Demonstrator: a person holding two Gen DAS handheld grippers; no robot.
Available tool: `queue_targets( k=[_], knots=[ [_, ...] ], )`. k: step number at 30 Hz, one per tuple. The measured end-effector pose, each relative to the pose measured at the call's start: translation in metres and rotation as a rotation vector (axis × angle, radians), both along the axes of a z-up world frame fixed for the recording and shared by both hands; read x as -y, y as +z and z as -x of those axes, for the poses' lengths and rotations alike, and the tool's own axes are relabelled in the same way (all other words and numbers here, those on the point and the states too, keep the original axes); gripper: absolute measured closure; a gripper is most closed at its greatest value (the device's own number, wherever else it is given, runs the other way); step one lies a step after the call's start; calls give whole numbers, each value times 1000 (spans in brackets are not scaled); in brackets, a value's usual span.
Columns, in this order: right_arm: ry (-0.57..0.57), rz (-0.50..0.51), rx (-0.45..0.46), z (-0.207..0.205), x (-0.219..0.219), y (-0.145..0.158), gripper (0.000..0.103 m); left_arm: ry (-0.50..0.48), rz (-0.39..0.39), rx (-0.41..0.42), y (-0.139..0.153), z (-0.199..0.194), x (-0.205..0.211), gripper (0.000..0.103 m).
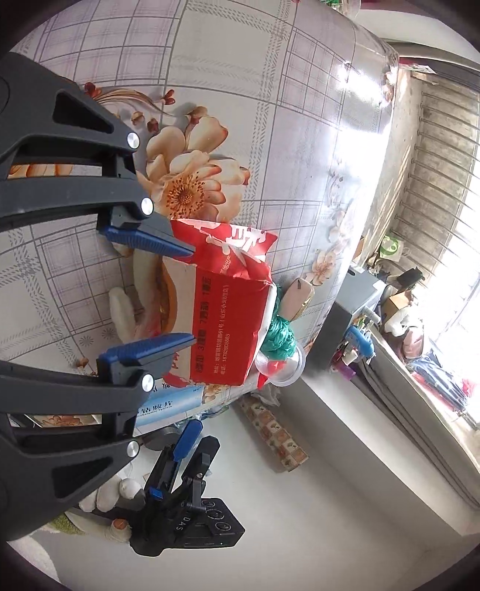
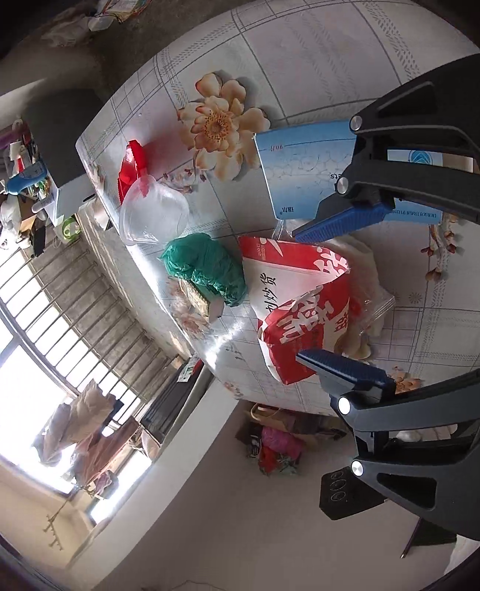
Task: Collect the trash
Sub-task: 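Grasp the red-and-white paper bag with the left tool and lift it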
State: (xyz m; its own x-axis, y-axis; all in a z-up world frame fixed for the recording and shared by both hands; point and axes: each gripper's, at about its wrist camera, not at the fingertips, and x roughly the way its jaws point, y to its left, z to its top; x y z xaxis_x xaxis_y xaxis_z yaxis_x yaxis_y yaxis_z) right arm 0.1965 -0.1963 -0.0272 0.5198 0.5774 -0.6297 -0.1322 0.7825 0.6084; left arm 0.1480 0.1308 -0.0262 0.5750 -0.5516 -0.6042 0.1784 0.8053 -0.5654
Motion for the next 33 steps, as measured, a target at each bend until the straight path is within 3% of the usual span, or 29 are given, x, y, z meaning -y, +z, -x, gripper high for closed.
queue_targets(
  k=[7, 9, 11, 16, 20, 23, 29, 33],
  knots=[
    [212, 193, -5, -37, -63, -20, 39, -19, -3, -38, -17, -5, -3, 72],
    [242, 186, -16, -40, -69, -22, 58, -18, 5, -51, -21, -4, -7, 73],
    [262, 149, -28, -38, -74, -22, 67, -12, 12, -60, -23, -3, -13, 73],
    [295, 100, 38, -5, -90, -9, 74, 1, 31, -71, -24, 9, -32, 73],
    [299, 11, 64, 22, -95, 2, 75, 1, 57, -83, -19, 26, -44, 73],
    [264, -83, 48, 39, -89, 4, 75, -12, 100, -81, -13, 43, -53, 65],
    [219, -345, -120, 71, -71, -29, 76, -59, 224, -134, -18, 74, -58, 52],
    [189, -516, -247, 87, -63, -57, 76, -70, 369, -212, -41, 88, -53, 45]
  ],
)
